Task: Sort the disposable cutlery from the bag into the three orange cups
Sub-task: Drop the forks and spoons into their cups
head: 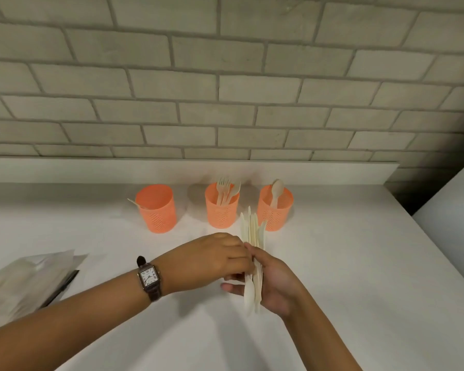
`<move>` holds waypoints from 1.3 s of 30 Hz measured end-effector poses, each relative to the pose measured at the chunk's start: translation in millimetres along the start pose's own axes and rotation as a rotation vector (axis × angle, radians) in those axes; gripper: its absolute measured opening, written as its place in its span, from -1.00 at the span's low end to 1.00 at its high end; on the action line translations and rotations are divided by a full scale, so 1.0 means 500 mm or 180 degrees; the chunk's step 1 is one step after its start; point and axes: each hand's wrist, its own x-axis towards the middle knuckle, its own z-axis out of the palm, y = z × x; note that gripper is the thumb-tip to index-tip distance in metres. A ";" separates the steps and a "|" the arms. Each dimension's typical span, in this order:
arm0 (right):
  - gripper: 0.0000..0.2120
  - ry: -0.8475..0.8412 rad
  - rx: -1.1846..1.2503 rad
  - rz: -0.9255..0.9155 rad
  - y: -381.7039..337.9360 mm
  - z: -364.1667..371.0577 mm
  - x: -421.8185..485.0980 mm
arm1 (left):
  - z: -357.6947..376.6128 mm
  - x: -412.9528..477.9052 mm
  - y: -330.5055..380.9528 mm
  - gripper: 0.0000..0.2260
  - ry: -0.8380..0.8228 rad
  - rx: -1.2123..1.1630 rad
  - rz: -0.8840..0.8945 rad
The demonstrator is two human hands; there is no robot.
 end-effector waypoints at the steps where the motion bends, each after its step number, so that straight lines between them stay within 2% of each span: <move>1: -0.69 -0.0015 0.0021 -0.0013 0.000 -0.002 -0.002 | -0.001 0.001 0.000 -0.82 0.0054 0.0051 0.0022; 7: -0.74 0.0157 -0.0106 -0.0061 -0.012 -0.014 -0.011 | 0.006 0.021 -0.006 -0.84 0.0325 -0.0038 0.0109; 10: -0.72 0.0201 -0.0200 -0.0012 -0.015 -0.024 -0.010 | 0.004 0.033 -0.012 -0.83 0.0200 -0.0217 0.0120; 15: -0.70 0.0133 -0.0286 0.0001 -0.022 -0.033 -0.012 | -0.002 0.033 -0.020 -0.78 -0.0190 -0.0800 -0.0222; 21: -0.70 0.0050 -0.0372 0.0124 -0.007 -0.021 -0.006 | -0.009 0.057 -0.029 -0.88 -0.0555 0.0051 0.0429; 25: -0.68 -0.0043 -0.0305 0.0137 -0.006 -0.019 -0.007 | -0.014 0.067 -0.027 -0.95 -0.0739 0.0294 0.0732; 30: -0.70 -0.0112 -0.0162 0.0142 -0.013 -0.031 -0.009 | 0.002 0.056 -0.026 -0.83 -0.0373 0.0331 0.0838; 32: -0.73 -0.0047 0.0090 0.0201 -0.016 -0.042 -0.004 | 0.005 0.059 -0.002 -0.83 -0.0163 0.0035 0.0804; 34: -0.82 0.0040 0.0295 0.0123 -0.021 -0.056 0.001 | -0.007 0.071 0.032 -0.89 0.0091 -0.0855 0.0454; 36: -0.89 0.0256 0.0132 -0.0218 -0.030 -0.077 0.004 | -0.025 0.094 0.056 -0.94 0.0463 -0.2004 -0.0318; 39: -0.86 0.0543 -0.0189 -0.0602 -0.035 -0.105 -0.003 | -0.037 0.156 0.039 -0.87 0.1564 -0.3162 -0.1580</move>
